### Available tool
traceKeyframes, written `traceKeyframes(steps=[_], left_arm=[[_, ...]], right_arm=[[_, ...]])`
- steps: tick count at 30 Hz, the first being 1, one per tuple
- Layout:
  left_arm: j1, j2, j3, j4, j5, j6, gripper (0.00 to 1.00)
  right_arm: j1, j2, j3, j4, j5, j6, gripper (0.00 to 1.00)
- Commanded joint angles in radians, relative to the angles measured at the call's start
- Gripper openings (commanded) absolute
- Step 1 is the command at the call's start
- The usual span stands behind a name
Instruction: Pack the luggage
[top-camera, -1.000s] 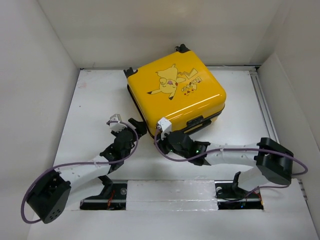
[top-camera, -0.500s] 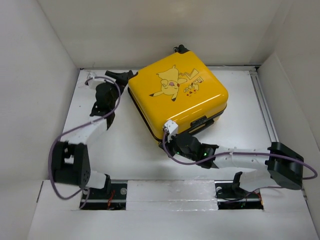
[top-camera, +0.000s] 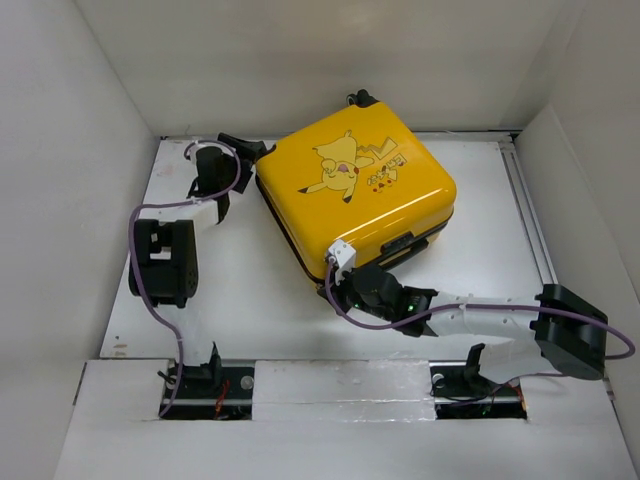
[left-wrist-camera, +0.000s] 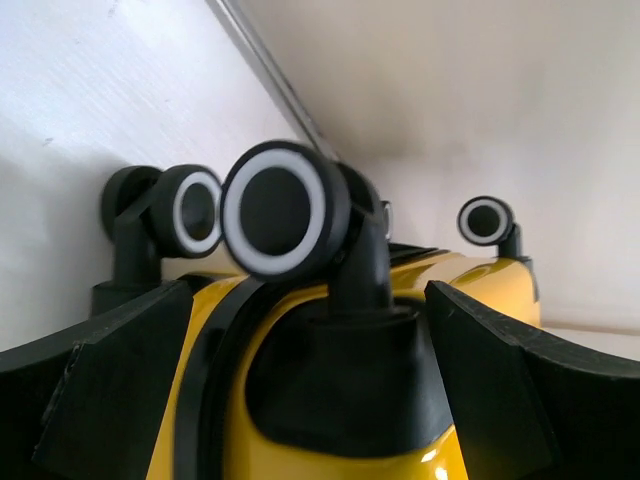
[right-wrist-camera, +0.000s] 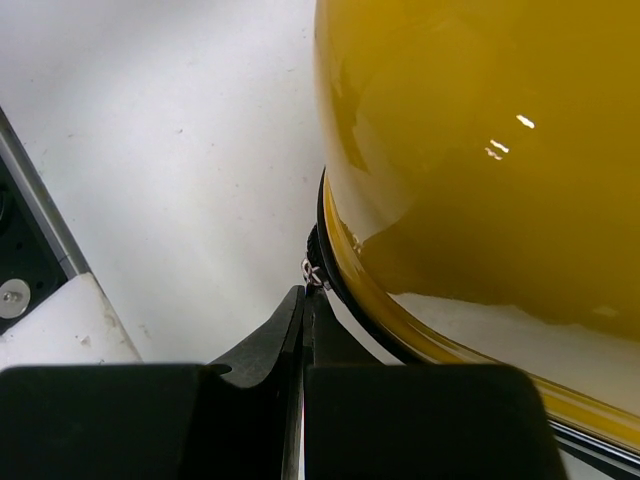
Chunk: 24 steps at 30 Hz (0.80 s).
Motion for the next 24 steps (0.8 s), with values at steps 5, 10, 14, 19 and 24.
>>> traceKeyframes(steps=[5,10,14,19,24], left_arm=[[0.002,0.112,0.108,0.123,0.081,-0.15,0.99],[0.002,0.2,0.117,0.241,0.131,-0.284,0.92],[0.002,0.243,0.117,0.35,0.092,-0.342,0.79],[0.002,0.298,0.182,0.45,0.092,-0.376,0.55],[0.002,0.298,0.144,0.567,0.082,-0.413,0.0]], right_arm=[[0.038,-0.034,0.019,0.109,-0.191,0.016,0.0],[0.038,-0.052,0.01,0.109,-0.191,0.026,0.0],[0.038,-0.075,-0.008,0.109,-0.191,0.035,0.0],[0.038,-0.136,-0.028,0.1,-0.182,0.044,0.0],[0.029,-0.186,-0.038,0.034,-0.118,0.053,0.0]])
